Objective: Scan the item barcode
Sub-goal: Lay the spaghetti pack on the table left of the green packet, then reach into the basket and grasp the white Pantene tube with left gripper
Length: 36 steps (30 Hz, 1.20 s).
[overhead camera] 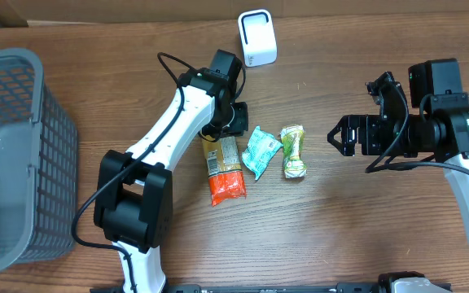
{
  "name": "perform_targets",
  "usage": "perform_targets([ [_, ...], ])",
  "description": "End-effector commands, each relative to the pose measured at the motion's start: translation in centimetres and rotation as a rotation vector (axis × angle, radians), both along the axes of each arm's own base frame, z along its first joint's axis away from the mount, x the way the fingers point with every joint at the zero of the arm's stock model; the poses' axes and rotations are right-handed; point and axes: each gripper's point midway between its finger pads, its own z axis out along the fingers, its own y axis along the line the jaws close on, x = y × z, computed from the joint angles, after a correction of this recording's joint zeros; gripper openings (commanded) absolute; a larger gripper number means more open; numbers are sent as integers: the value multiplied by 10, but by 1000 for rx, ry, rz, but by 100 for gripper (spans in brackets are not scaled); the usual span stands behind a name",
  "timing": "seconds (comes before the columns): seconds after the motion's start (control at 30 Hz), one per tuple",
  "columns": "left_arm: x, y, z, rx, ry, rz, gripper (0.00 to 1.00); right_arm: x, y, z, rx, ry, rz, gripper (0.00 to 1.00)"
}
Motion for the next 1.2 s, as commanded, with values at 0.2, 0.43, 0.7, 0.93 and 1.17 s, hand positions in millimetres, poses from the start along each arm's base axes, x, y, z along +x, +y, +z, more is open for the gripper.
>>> perform_targets([
  [0.2, 36, 35, 109, 21, -179, -1, 28, 2, 1, 3, -4, -15, 8, 100],
  [0.43, 21, 146, 278, 195, -493, 246, 100, 2, 0, 3, -5, -15, 8, 100],
  [0.7, -73, 282, 353, 378, -599, 563, 100, 2, 1, 3, -4, -17, 8, 100],
  [0.93, -157, 362, 342, 496, -489, 879, 100, 3, 1, 3, -4, -19, 8, 100],
  [1.17, -192, 409, 256, 528, -218, 1063, 96, 5, 1, 2, -4, -20, 8, 100],
])
